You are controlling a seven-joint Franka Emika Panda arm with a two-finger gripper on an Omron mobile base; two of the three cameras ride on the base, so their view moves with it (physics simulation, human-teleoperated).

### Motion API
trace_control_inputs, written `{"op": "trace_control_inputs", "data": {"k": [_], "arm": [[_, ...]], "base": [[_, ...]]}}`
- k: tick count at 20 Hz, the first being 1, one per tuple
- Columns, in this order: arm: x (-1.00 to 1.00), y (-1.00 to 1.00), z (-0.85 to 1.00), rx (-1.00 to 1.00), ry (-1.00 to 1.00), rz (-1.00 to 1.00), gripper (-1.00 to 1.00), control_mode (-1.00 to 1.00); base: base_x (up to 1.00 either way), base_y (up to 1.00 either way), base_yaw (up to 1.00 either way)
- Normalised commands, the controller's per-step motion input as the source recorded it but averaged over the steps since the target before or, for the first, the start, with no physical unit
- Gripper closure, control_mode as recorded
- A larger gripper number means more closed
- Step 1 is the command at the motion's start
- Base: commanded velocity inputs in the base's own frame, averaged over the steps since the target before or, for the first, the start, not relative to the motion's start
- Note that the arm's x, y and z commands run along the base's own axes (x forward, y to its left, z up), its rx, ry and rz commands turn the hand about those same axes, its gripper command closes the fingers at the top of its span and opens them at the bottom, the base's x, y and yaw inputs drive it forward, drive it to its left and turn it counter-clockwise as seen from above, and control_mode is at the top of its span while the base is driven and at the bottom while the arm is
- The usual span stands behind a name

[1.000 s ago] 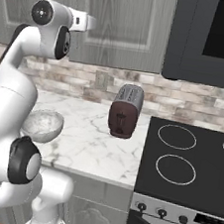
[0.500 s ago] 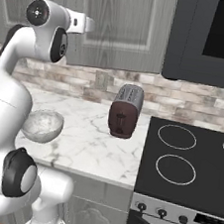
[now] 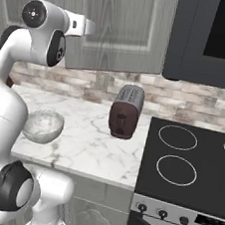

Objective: Open the cabinet. Pick the banana and apple from the cabinet and place them into the bowl. Then close the cabinet.

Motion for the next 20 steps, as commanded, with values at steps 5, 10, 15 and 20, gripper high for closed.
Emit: {"op": "trace_control_inputs", "data": {"k": [5, 10, 15, 20], "arm": [[-0.41, 0.00, 0.00, 0.00, 0.01, 0.00, 1.00, -1.00], [-0.45, 0.00, 0.00, 0.00, 0.00, 0.00, 1.00, -1.00], [-0.44, 0.00, 0.00, 0.00, 0.01, 0.00, 1.00, -1.00], [-0.43, 0.00, 0.00, 0.00, 0.01, 0.00, 1.00, -1.00]], "base": [[0.00, 0.00, 0.00], [0.00, 0.00, 0.00], [0.00, 0.00, 0.00], [0.00, 0.00, 0.00]]}}
